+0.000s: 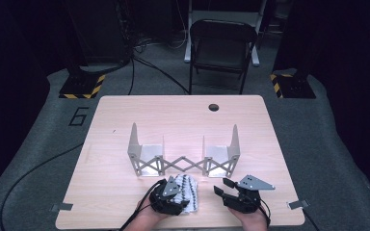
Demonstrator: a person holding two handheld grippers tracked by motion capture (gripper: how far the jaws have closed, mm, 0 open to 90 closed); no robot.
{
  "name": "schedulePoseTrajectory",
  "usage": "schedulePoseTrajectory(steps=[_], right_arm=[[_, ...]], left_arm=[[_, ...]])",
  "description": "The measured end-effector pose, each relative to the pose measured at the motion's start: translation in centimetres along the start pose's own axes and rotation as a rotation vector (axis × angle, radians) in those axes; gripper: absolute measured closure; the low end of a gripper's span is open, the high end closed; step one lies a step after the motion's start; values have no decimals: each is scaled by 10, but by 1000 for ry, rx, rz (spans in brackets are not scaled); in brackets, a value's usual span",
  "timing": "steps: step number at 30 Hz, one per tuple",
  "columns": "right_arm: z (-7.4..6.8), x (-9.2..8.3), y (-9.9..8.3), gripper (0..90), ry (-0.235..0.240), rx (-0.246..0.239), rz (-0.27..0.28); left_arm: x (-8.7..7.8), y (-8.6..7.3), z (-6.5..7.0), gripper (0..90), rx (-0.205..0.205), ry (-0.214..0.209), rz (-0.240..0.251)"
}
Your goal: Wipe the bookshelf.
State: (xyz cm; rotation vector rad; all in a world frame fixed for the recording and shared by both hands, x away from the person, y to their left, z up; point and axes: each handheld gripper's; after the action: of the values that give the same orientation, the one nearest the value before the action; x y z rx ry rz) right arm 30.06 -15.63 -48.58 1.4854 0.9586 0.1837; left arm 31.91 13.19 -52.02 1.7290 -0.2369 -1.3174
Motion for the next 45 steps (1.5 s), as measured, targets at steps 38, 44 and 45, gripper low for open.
schedulePoseTrajectory(steps=[38, 44, 45], right_arm=[[20, -14, -17, 481, -72, 107, 30], [21, -13, -18, 481, -73, 96, 32], [21, -13, -18, 480, -72, 94, 32]], left_arm=[[-112, 43, -32, 731, -111, 352, 311], [-91, 16, -39, 732, -147, 361, 213], [-89, 11, -41, 732, -164, 357, 207]])
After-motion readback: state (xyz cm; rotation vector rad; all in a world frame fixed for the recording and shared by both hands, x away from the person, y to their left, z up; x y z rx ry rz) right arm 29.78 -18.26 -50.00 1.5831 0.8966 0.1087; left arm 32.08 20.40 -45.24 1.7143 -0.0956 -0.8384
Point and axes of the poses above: each handheld gripper's, and its own axes: x roughly forward along the jaws, y roughly out of its top, z roughly to its right, and after that the axes turned 2 degrees about z, right-handed
